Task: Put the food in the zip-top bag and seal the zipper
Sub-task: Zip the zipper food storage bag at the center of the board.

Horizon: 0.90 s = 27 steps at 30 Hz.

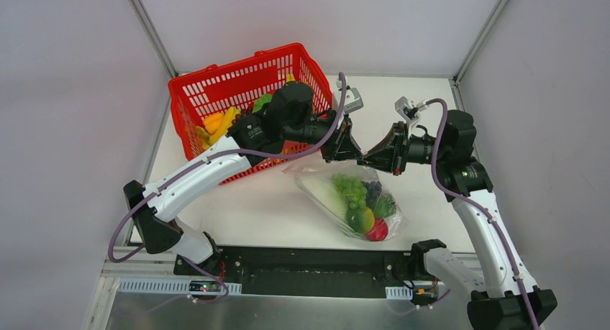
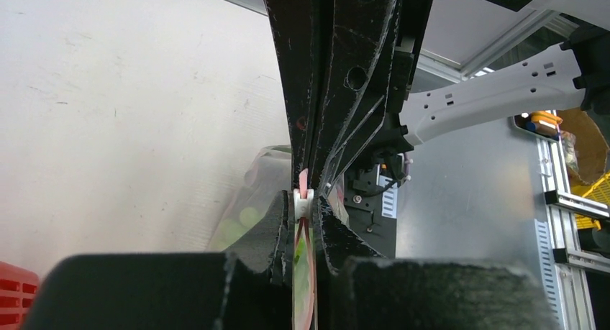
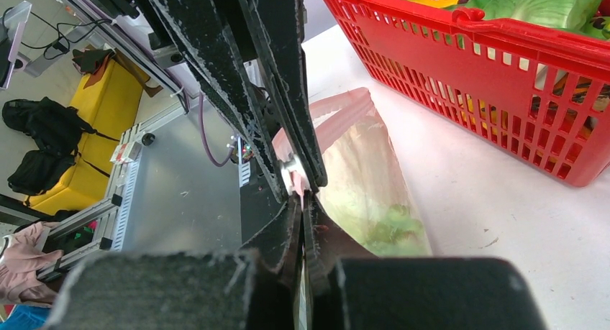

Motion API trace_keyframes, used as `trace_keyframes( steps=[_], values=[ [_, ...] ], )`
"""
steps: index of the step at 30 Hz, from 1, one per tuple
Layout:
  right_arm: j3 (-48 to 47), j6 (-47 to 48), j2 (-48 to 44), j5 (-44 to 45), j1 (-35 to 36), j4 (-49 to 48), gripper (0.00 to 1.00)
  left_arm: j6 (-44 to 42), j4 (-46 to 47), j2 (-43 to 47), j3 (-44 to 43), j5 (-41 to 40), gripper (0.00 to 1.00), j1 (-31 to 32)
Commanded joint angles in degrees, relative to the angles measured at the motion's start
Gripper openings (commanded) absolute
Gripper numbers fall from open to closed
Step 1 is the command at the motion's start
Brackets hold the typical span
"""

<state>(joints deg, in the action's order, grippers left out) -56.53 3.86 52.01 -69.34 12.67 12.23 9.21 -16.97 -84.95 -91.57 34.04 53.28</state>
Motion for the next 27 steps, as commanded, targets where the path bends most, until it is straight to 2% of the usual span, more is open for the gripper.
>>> trace_keyframes(
  steps=[1,13,27],
  values=[
    [-0.64,-0.09,-1.82,0.52,0.17,-2.30,0.00,-3.06,-2.12,3.34,-0.37,-1.33,0.00,0.09],
    [-0.60,-1.34,-2.79,4.84,0.19,-4.11,0.00,-8.42,-9.53,7.22,4.97,-3.90,0.00,-0.05],
    [0.18,-2.01,-5.04,10.21,0.18,-5.71,0.00,-10.27,-11.93,14.78,14.86,-10.82,0.00,-1.51]
  ],
)
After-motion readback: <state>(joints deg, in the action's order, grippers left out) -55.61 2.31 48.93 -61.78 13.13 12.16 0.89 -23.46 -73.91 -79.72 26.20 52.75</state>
